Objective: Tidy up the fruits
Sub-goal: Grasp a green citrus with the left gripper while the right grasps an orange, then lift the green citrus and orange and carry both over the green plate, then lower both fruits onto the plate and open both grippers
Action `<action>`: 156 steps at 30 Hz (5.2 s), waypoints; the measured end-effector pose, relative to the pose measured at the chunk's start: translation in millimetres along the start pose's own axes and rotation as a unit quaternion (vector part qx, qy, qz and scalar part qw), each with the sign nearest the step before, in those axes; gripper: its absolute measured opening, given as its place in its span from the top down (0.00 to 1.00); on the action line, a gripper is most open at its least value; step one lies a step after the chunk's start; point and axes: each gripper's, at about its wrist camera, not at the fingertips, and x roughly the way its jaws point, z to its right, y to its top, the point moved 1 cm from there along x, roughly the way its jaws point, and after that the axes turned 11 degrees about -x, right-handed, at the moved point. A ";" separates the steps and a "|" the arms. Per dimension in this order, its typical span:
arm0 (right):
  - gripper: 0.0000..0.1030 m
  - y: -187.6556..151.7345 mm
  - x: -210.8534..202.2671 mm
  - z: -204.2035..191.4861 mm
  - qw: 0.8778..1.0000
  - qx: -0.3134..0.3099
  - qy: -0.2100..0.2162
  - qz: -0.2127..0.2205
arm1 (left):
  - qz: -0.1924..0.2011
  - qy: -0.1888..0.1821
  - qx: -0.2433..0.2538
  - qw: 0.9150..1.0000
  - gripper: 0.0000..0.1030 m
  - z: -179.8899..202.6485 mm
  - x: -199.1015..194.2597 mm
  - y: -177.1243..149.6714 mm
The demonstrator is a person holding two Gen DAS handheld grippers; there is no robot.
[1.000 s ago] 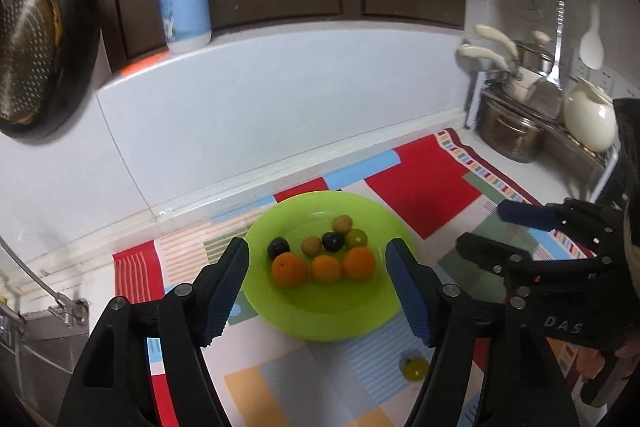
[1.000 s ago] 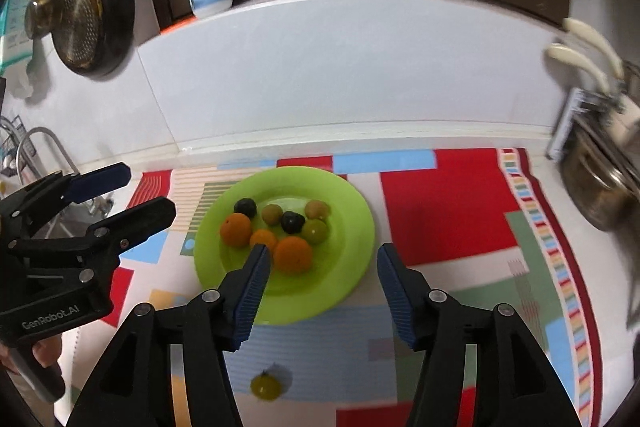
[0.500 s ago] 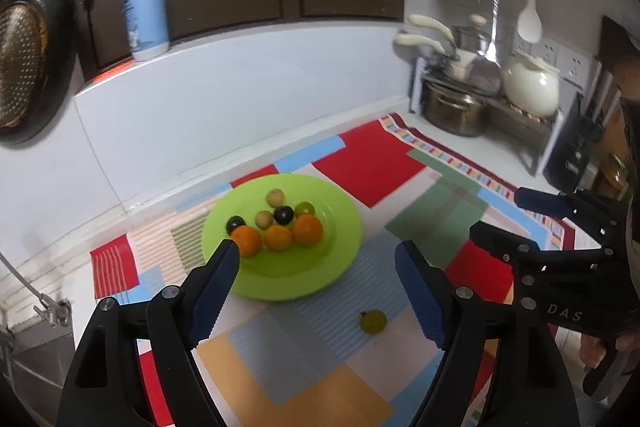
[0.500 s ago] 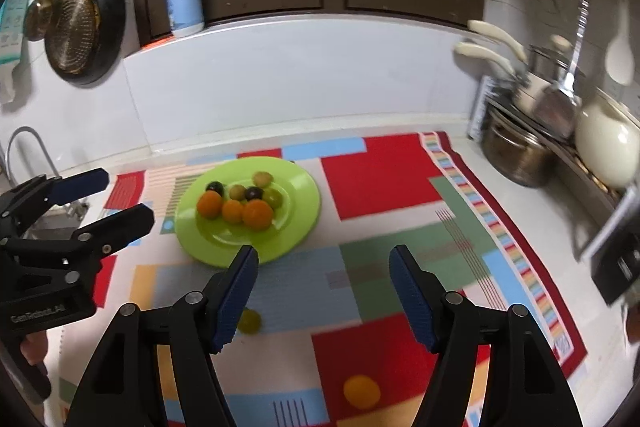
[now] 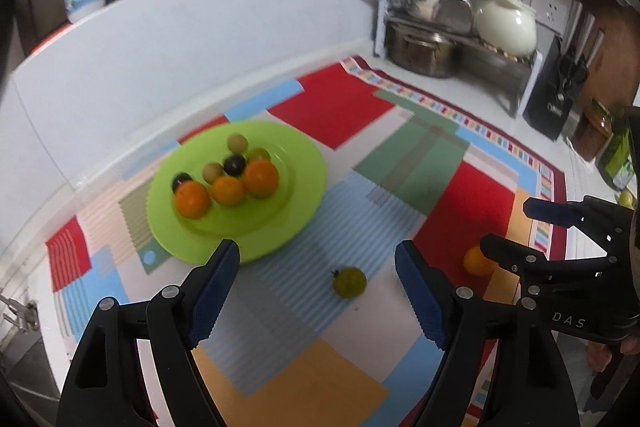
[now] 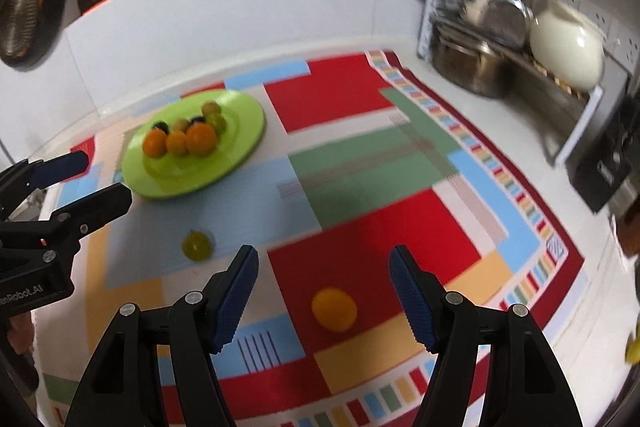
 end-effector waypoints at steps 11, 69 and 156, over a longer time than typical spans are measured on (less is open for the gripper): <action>0.34 -28.9 24.3 8.3 0.998 0.038 0.003 -0.051 | -0.064 0.005 0.023 0.998 0.22 8.1 47.0 -22.2; 0.67 -7.9 15.3 13.7 0.992 -0.052 0.118 0.010 | -0.050 0.017 -0.064 0.997 0.72 28.6 19.6 -31.0; 0.67 189.1 117.3 -65.3 0.954 -0.207 0.203 0.082 | 0.014 0.108 -0.144 0.984 0.72 -99.9 71.4 101.5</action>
